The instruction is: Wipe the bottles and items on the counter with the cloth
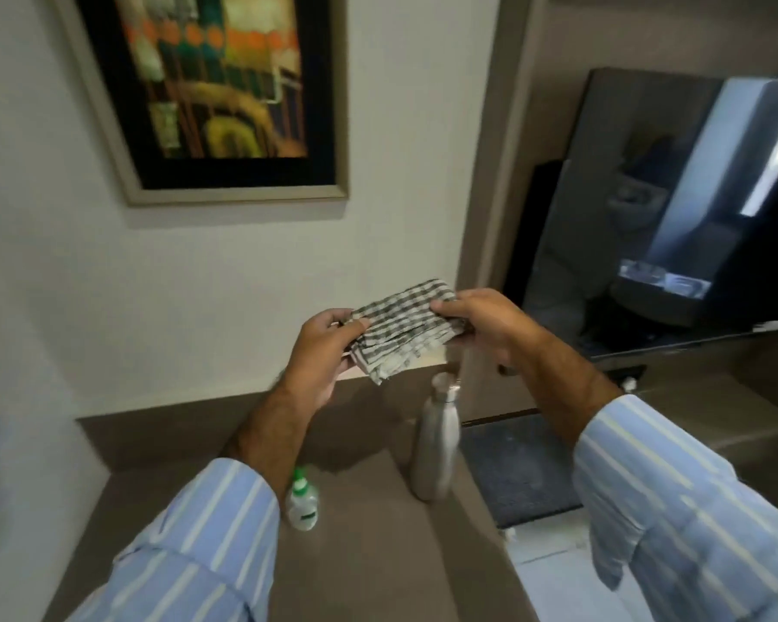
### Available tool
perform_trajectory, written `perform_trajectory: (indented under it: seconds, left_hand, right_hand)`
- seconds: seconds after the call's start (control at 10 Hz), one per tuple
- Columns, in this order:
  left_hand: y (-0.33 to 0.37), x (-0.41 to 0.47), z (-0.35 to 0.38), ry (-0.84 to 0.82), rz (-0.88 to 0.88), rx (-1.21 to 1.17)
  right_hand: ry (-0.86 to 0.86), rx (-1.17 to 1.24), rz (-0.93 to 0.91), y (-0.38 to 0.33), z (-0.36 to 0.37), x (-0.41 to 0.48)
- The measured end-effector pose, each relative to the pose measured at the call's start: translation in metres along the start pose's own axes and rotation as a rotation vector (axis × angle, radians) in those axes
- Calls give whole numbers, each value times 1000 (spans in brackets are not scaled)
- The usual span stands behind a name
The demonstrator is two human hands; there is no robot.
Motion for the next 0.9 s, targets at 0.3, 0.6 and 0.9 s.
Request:
perform_trajectory:
  seconds: [0.3, 0.6, 0.9]
  left_hand:
    - [-167, 50, 250, -132, -112, 309]
    - [-391, 111, 299, -77, -452, 680]
    - [-454, 131, 287, -193, -430, 1007]
  right_hand:
    - [39, -213, 493, 156, -243, 29]
    - [31, -503, 606, 424, -273, 129]
    - [217, -533, 404, 462, -281, 142]
Point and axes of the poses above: each hand's wrist, its own x-axis towards the middle knuckle, its own z-axis out of the palm, y = z × x, the point moved 4 cm from there along x, towards the middle knuckle, and after that the axes turned 1 degree about x, right-handed, at the moved point
